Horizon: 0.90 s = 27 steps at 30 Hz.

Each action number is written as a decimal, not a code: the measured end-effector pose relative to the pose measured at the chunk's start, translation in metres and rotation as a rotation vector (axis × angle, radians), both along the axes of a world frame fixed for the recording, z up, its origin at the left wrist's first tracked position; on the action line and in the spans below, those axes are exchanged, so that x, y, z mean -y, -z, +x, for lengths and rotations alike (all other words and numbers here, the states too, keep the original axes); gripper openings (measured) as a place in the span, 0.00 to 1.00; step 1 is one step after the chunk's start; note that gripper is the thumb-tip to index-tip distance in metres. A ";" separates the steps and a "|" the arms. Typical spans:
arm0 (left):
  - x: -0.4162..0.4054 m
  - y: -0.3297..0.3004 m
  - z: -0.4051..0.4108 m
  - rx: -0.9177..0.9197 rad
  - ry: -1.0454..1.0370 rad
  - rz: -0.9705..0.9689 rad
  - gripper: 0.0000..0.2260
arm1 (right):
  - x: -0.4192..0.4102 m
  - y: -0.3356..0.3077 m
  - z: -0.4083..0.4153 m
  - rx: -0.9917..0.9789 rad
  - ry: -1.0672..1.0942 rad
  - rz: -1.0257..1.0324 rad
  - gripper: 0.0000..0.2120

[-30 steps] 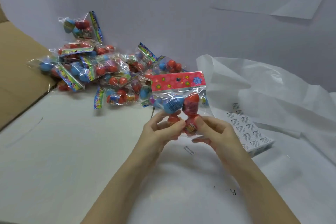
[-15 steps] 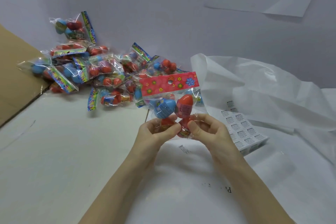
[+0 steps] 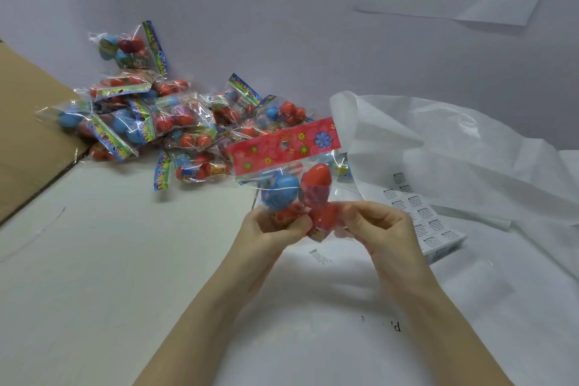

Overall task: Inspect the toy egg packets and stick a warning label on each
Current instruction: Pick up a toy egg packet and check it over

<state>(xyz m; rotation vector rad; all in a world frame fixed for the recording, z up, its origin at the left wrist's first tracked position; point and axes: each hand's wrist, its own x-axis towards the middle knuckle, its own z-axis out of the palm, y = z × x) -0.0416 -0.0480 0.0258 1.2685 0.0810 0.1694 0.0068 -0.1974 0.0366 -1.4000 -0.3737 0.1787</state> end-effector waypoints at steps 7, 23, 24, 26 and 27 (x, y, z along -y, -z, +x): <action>-0.008 -0.008 0.001 0.210 -0.098 0.187 0.12 | 0.015 -0.010 0.005 0.139 -0.179 -0.022 0.06; 0.000 -0.015 0.005 0.519 -0.042 0.937 0.36 | 0.031 -0.024 0.005 0.286 -0.172 -0.115 0.07; 0.000 -0.015 0.003 0.520 -0.056 0.924 0.35 | 0.030 -0.024 0.005 0.298 -0.160 -0.132 0.07; 0.005 -0.010 -0.004 0.626 -0.185 0.960 0.27 | 0.026 -0.020 0.005 0.300 -0.120 -0.125 0.04; 0.006 -0.006 -0.006 0.710 -0.270 0.993 0.18 | 0.024 -0.019 0.005 0.289 -0.091 -0.104 0.04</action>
